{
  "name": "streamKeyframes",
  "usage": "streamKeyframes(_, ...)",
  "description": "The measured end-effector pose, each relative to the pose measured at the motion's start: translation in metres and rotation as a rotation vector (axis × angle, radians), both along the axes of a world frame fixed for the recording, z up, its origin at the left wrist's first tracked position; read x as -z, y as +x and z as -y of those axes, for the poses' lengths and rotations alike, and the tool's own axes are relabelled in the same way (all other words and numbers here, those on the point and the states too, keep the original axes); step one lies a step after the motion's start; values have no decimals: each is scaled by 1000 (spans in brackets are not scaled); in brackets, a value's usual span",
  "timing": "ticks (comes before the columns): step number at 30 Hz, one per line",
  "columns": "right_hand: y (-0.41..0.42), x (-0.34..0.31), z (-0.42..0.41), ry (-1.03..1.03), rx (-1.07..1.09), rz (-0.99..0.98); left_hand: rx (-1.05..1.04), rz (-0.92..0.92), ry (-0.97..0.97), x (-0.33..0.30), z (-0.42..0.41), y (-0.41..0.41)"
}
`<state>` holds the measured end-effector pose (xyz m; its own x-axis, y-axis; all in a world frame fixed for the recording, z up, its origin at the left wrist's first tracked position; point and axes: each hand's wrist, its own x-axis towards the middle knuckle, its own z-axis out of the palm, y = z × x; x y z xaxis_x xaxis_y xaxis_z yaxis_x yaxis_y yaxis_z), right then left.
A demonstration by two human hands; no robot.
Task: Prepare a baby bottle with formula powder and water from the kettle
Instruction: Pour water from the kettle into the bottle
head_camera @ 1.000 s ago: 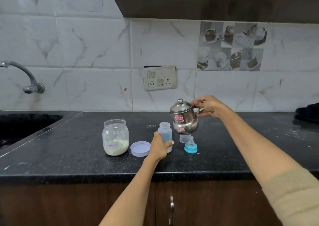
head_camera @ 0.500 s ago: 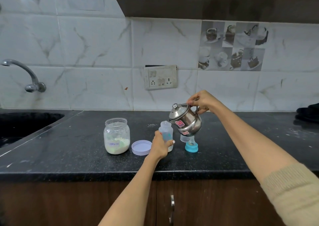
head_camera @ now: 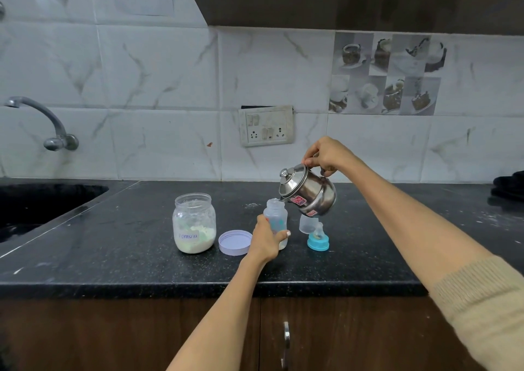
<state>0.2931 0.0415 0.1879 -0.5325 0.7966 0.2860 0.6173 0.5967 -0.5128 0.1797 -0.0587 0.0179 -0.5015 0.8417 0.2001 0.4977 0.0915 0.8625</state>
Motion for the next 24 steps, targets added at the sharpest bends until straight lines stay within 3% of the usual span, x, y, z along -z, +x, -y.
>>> streamKeyframes(24,-15,-9,21,219,20,108,11,34,7,-1,3,1)
